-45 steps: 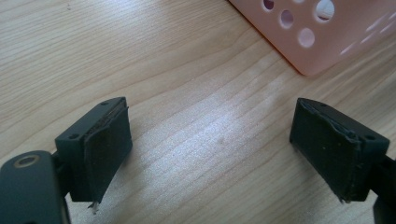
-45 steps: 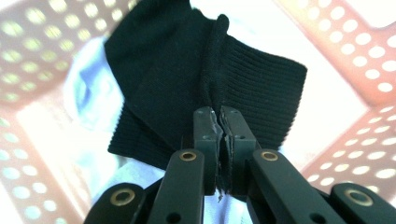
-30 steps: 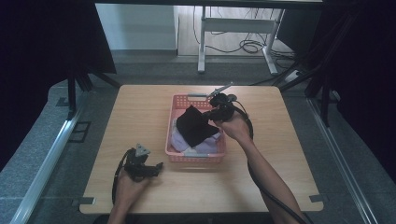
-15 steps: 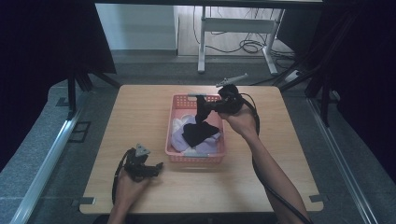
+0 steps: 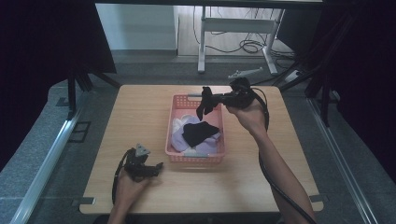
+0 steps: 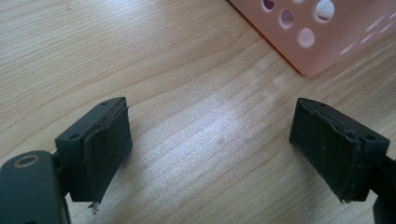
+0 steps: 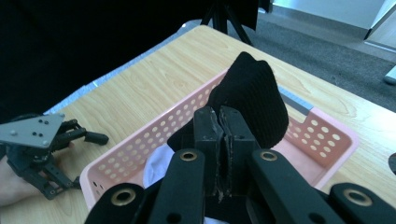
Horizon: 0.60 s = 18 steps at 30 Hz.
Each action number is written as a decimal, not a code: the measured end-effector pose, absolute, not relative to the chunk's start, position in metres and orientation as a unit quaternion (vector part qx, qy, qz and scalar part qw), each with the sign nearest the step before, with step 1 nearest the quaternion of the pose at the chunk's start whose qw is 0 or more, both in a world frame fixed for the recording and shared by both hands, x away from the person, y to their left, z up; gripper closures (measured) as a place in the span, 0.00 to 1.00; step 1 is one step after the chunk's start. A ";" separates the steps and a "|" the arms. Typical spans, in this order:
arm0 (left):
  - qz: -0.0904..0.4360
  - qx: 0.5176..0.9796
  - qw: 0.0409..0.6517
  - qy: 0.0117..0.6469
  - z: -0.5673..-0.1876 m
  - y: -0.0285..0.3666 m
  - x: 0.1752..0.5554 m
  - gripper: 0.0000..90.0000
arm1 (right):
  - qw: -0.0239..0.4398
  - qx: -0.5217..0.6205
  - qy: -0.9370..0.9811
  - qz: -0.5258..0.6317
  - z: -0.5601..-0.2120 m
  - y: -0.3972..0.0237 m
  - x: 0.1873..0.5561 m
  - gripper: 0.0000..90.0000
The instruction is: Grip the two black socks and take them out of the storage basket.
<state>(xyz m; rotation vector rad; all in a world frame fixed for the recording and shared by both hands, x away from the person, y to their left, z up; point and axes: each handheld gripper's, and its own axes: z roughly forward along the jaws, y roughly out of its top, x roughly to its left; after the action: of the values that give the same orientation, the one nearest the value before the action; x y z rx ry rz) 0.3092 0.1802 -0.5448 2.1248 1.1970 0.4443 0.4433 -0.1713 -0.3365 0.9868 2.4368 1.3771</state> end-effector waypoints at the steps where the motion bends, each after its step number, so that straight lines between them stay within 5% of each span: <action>1: 0.170 0.810 0.325 0.457 -0.545 0.180 0.309 0.14 | 0.087 0.331 0.818 0.462 -0.336 -0.171 0.443 0.96; 18: 0.169 0.810 0.326 0.457 -0.545 0.180 0.309 0.14 | 0.118 0.366 0.790 0.478 -0.319 -0.222 0.438 0.96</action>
<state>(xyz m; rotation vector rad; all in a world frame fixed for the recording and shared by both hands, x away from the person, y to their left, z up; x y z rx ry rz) 0.3092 0.1802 -0.5448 2.1240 1.1973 0.4442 0.4380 -0.2221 -0.3193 1.0715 2.3103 1.3978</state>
